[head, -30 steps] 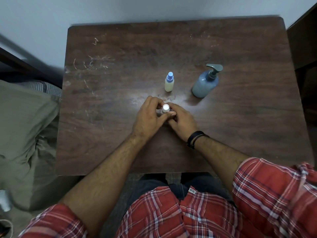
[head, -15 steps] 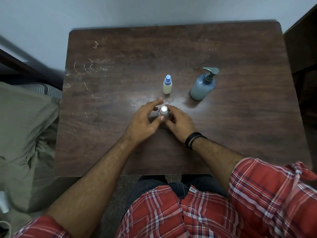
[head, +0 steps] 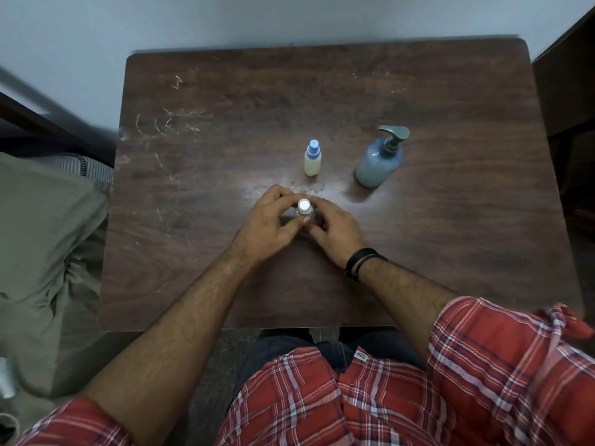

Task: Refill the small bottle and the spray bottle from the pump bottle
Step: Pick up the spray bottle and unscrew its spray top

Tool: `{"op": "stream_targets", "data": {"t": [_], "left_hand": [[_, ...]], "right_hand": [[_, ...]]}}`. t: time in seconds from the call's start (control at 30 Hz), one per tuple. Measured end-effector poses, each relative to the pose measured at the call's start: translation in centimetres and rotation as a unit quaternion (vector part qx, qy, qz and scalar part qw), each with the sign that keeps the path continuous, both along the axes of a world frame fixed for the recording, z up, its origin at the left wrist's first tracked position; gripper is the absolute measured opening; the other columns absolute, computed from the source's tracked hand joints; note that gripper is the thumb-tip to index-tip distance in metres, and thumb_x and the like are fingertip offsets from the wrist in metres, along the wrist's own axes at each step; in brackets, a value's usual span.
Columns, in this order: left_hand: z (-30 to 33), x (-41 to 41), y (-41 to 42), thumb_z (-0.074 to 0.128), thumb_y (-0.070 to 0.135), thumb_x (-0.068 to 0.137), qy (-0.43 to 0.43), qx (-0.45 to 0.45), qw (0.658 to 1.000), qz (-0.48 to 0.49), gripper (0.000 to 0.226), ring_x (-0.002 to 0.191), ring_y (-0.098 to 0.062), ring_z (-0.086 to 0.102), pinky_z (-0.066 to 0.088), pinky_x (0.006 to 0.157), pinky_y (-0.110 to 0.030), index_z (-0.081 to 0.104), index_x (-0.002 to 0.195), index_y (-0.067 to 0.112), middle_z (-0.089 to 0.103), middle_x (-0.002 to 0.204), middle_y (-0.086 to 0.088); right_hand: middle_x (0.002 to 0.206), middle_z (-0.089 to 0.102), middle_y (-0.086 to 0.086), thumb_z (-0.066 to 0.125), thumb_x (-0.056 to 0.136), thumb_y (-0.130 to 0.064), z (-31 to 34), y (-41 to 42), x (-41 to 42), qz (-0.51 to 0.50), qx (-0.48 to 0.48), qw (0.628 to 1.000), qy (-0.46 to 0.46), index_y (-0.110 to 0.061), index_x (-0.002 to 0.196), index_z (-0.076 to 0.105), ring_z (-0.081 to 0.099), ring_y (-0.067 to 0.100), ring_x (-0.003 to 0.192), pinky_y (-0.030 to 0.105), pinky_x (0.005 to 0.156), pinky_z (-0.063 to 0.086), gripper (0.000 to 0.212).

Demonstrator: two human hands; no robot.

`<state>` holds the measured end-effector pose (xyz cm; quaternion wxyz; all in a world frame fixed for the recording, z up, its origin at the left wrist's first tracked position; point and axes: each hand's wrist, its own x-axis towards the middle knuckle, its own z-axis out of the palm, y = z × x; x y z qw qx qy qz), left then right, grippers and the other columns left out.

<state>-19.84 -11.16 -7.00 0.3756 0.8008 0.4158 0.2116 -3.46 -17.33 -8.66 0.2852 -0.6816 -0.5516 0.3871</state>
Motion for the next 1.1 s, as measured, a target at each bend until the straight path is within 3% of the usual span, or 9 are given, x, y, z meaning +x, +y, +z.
{"op": "stream_targets", "data": {"t": [0.17,0.3,0.43,0.6,0.73,0.87,0.97,1.1], "left_hand": [[0.1,-0.1,0.0,0.077,0.022,0.085,0.011,0.016,1.0,0.02,0.027,0.096,0.0,0.056,0.04,0.086,-0.01,0.07,0.11,0.015,0.061,0.103,0.004],[0.3,0.4,-0.3,0.077,0.032,0.084,0.009,0.023,0.999,0.045,0.025,0.094,-0.007,0.058,0.041,0.085,-0.015,0.065,0.101,0.017,0.062,0.1,0.007],[0.1,0.6,-0.6,0.07,0.045,0.085,0.017,-0.005,0.999,0.047,0.034,0.101,-0.013,0.061,0.047,0.087,-0.028,0.062,0.108,0.021,0.065,0.106,0.011],[0.0,0.2,-0.9,0.068,0.031,0.09,0.004,0.051,0.999,-0.001,0.039,0.112,-0.014,0.061,0.045,0.1,-0.032,0.064,0.126,0.016,0.067,0.124,0.005],[-0.2,-0.4,-0.6,0.07,0.016,0.089,-0.012,0.054,0.998,0.006,0.034,0.107,-0.01,0.06,0.047,0.093,-0.032,0.065,0.122,0.015,0.068,0.119,0.004],[0.0,-0.2,-0.5,0.069,0.032,0.089,0.017,0.024,0.999,0.013,0.042,0.101,-0.013,0.059,0.048,0.09,-0.03,0.063,0.129,0.021,0.062,0.109,0.005],[0.3,0.0,-0.4,0.066,0.04,0.088,0.017,0.016,1.0,0.02,0.033,0.094,-0.011,0.057,0.047,0.085,-0.026,0.069,0.115,0.02,0.06,0.1,0.005],[1.2,0.4,-0.5,0.074,0.034,0.087,-0.011,0.001,0.999,0.03,0.026,0.098,-0.007,0.059,0.048,0.086,-0.025,0.065,0.105,0.018,0.063,0.102,0.008]], "right_hand": [[0.12,0.065,-0.008,0.065,0.091,-0.026,-0.1,0.1,0.0,0.0,-0.011,1.0,0.002,-0.028,0.134,0.056,0.058,0.007,0.099,0.03,0.092,0.051,0.045],[0.119,0.065,-0.008,0.064,0.091,-0.025,-0.2,0.1,0.0,0.001,-0.016,1.0,0.001,-0.028,0.133,0.056,0.06,0.009,0.1,0.033,0.093,0.052,0.043],[0.123,0.064,-0.008,0.061,0.092,-0.026,-0.2,0.1,0.0,-0.002,-0.007,1.0,0.001,-0.028,0.134,0.056,0.06,0.01,0.104,0.032,0.094,0.051,0.042],[0.124,0.065,-0.001,0.065,0.091,-0.019,-0.2,0.1,0.1,-0.003,0.006,1.0,-0.001,-0.02,0.137,0.055,0.059,0.011,0.103,0.029,0.093,0.048,0.047],[0.122,0.065,-0.006,0.066,0.091,-0.031,0.0,0.1,0.1,-0.001,0.002,1.0,0.003,-0.023,0.133,0.058,0.059,0.007,0.099,0.021,0.088,0.045,0.043],[0.12,0.065,-0.007,0.067,0.09,-0.025,-0.1,0.2,0.1,0.003,-0.002,1.0,0.001,-0.024,0.133,0.058,0.055,0.002,0.095,0.02,0.086,0.045,0.044],[0.12,0.065,-0.008,0.066,0.09,-0.023,-0.2,0.2,0.1,0.005,-0.008,1.0,0.0,-0.026,0.133,0.057,0.056,0.003,0.096,0.02,0.087,0.045,0.044],[0.121,0.066,-0.006,0.061,0.092,-0.023,-0.1,0.2,0.2,0.007,-0.004,1.0,0.002,-0.025,0.132,0.058,0.06,0.009,0.1,0.025,0.088,0.048,0.039]]}}
